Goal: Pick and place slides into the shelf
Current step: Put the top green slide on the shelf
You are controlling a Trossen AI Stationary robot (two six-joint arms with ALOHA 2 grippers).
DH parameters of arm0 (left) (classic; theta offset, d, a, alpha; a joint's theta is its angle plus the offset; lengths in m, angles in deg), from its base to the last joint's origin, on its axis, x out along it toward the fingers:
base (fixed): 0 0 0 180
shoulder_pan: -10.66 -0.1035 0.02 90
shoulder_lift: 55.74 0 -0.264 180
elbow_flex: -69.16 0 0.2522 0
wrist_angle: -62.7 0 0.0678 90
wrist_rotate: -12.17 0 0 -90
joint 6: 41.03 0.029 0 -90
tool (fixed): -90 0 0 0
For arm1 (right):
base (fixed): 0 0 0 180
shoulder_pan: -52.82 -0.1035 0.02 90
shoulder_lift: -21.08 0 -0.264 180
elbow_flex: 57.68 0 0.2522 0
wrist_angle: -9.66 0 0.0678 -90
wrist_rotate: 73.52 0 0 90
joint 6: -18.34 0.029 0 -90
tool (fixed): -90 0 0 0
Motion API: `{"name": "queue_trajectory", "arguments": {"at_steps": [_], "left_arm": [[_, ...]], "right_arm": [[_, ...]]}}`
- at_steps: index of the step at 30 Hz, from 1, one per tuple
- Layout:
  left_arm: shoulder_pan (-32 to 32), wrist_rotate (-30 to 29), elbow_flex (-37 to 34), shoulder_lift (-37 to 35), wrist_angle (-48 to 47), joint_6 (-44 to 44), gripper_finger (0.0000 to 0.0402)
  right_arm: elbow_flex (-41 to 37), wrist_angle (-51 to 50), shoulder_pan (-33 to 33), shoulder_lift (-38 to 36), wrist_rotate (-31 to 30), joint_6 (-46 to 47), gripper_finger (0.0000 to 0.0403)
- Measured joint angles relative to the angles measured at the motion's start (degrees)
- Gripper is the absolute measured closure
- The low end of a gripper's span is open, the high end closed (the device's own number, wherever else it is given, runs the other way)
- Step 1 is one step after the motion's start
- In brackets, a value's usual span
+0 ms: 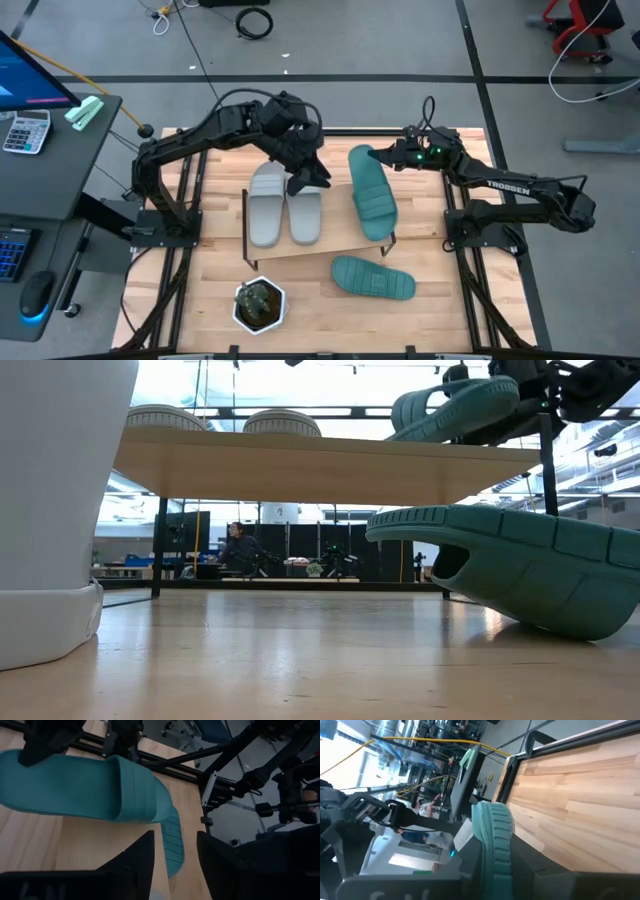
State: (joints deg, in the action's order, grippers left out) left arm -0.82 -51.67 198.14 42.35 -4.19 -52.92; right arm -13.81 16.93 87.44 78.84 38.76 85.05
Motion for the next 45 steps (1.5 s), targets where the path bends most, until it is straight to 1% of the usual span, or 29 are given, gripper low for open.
{"name": "queue_trajectory", "arguments": {"at_steps": [7, 15, 22, 25, 30, 36, 41, 45], "left_arm": [[2.41, -3.1, 0.0, 0.0, 0.94, -1.46, 0.0247], [2.86, -5.22, 0.0, 0.0, 2.48, -3.07, 0.0249], [2.86, -5.62, 0.0, 0.0, 2.63, -4.24, 0.025], [2.86, -5.75, 0.0, 0.0, 2.63, -5.14, 0.0247], [2.81, -6.61, 0.0, 0.0, 2.63, -5.24, 0.0248], [2.81, -7.08, 0.0, 0.0, 2.62, -5.43, 0.0256], [2.81, -7.11, 0.0, 0.0, 2.61, -5.48, 0.0256], [2.81, -7.11, 0.0, 0.0, 2.61, -5.45, 0.0252]], "right_arm": [[0.02, -0.21, 0.92, 0.76, 0.67, 1.02, 0.0333], [0.02, 1.95, -3.35, 4.54, -0.96, 1.8, 0.0333], [0.04, 9.04, -4.18, 8.72, -2.06, 3.04, 0.0333], [0.04, 9.49, -4.44, 9.09, -2.32, 3.77, 0.0333], [0.04, 9.38, -6.45, 7.97, -2.62, 3.75, 0.0333], [0.04, 8.19, -9.27, 5.8, -5.27, 4.01, 0.0333], [0.04, 1.78, -12.13, 2.28, -7.99, 3.05, 0.0333], [0.04, -5.01, -14.51, -1.29, -12.14, 1.83, 0.0334]]}}
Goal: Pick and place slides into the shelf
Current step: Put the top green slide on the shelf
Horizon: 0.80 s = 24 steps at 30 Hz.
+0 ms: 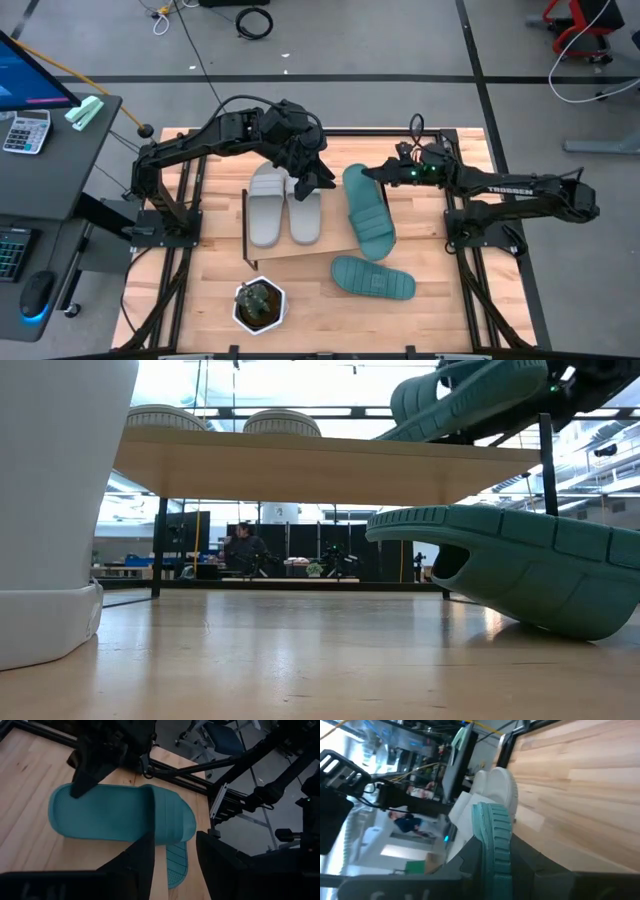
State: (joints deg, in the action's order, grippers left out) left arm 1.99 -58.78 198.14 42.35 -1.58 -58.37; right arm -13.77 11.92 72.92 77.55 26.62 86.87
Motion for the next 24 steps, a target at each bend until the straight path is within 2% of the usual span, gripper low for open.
{"name": "queue_trajectory", "arguments": {"at_steps": [9, 17, 24], "left_arm": [[0.0, 0.0, 0.0, 0.0, 0.0, 0.5, 0.0261], [0.0, 0.0, 0.0, 0.0, 0.0, 0.59, 0.0256], [0.0, 0.0, 0.0, 0.0, 0.07, 0.42, 0.0263]], "right_arm": [[0.0, -7.4, -5.21, -4.83, -7.55, -0.64, 0.0334], [0.0, -9.78, -10.02, -4.88, -14.22, 0.24, 0.0334], [0.0, -10.63, -11.07, -4.85, -17.03, 0.24, 0.0334]]}}
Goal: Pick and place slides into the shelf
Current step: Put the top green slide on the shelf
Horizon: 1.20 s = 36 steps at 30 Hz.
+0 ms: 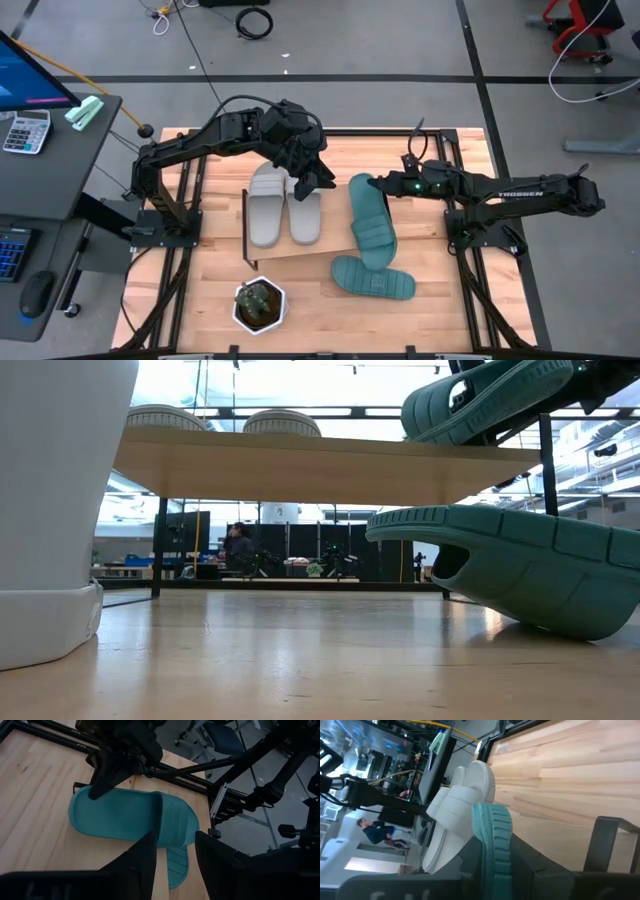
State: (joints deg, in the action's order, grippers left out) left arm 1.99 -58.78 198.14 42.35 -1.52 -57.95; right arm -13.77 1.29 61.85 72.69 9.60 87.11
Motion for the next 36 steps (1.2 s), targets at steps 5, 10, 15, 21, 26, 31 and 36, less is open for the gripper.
{"name": "queue_trajectory", "arguments": {"at_steps": [5, 10, 15, 21, 26, 31, 36], "left_arm": [[0.0, 0.0, 0.0, 0.0, 0.02, -0.02, 0.0266], [0.0, 0.0, 0.0, 0.0, 0.04, 0.04, 0.026], [0.0, 0.0, 0.0, 0.0, 0.09, 0.17, 0.0258], [0.0, 0.0, 0.0, 0.0, 0.11, 0.17, 0.0264], [0.0, 0.0, 0.0, 0.0, 0.11, 0.17, 0.0258], [0.0, 0.0, 0.0, 0.0, 0.11, 0.17, 0.0257], [0.0, 0.0, 0.0, 0.0, 0.11, 0.75, 0.0264]], "right_arm": [[0.0, 0.04, 0.0, 0.0, -0.61, 0.39, 0.0308], [0.0, -0.07, 0.02, 0.0, -0.65, 1.07, 0.0292], [0.0, -0.11, 0.02, 0.0, -0.27, 1.88, 0.0291], [0.0, 0.59, 0.02, 0.02, -0.3, 2.56, 0.0288], [0.0, 0.46, 0.02, 0.02, 0.06, 1.73, 0.0288], [0.0, -0.17, 0.04, 0.02, 1.36, 1.27, 0.0281], [0.0, -1.29, 0.04, 0.02, 1.96, 0.71, 0.027]]}}
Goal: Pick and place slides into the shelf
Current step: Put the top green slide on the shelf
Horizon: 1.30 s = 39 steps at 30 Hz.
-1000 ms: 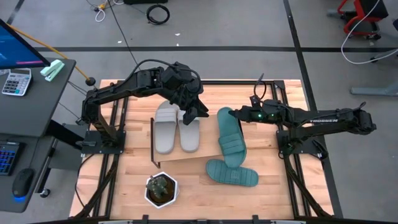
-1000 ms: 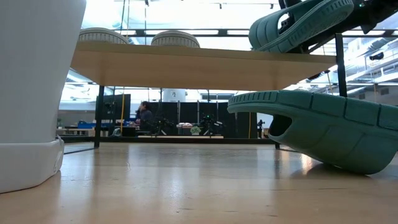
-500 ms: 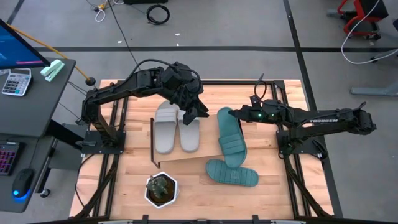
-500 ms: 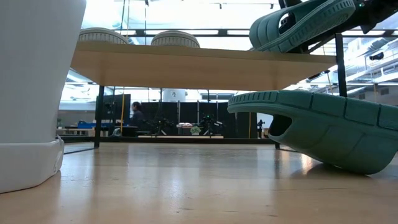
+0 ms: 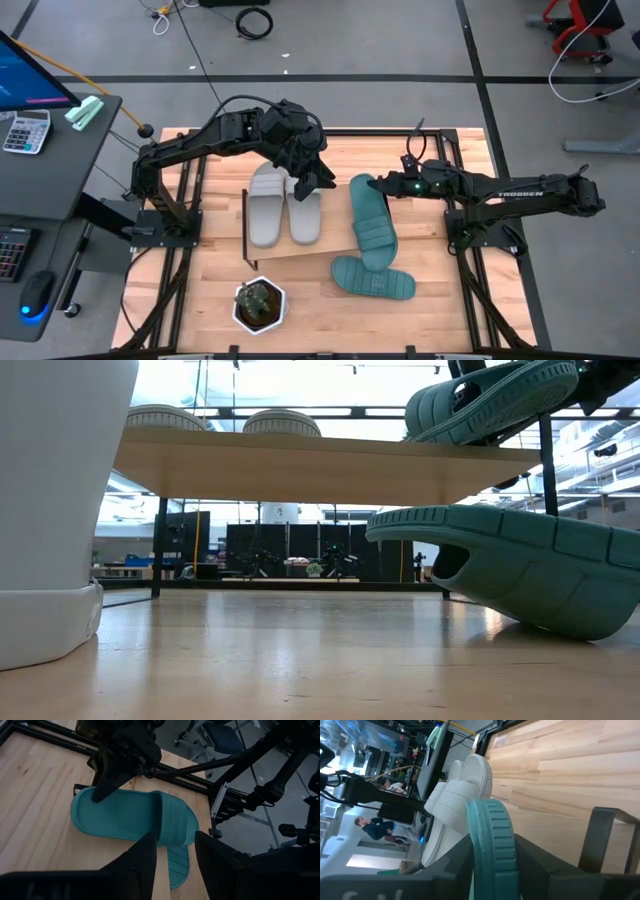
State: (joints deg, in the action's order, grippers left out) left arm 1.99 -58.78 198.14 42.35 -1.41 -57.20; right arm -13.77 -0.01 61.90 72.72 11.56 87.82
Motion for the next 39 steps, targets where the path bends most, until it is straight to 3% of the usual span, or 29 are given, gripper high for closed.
{"name": "queue_trajectory", "arguments": {"at_steps": [3, 8, 20, 36, 39], "left_arm": [[0.01, 0.0, 0.0, 0.0, 0.0, 0.23, 0.0263], [0.0, 0.0, 0.0, 0.0, 0.0, 0.28, 0.0256], [0.01, -0.01, 0.0, 0.0, -0.04, 0.42, 0.0266], [-0.1, 0.02, 0.0, 0.0, -0.09, 2.13, 0.0268], [-0.14, 0.0, 0.0, 0.0, -0.09, 2.43, 0.0264]], "right_arm": [[0.0, 0.04, 0.0, 0.0, -0.04, -0.1, 0.028], [0.0, 0.04, -0.02, 0.0, -0.36, -0.08, 0.0331], [0.0, 5.37, 0.0, -0.02, -3.72, 5.31, 0.0332], [0.0, -0.91, -4.42, 0.13, -7.25, 4.01, 0.0334], [0.0, -1.27, -4.41, 0.13, -7.18, 3.99, 0.0294]]}}
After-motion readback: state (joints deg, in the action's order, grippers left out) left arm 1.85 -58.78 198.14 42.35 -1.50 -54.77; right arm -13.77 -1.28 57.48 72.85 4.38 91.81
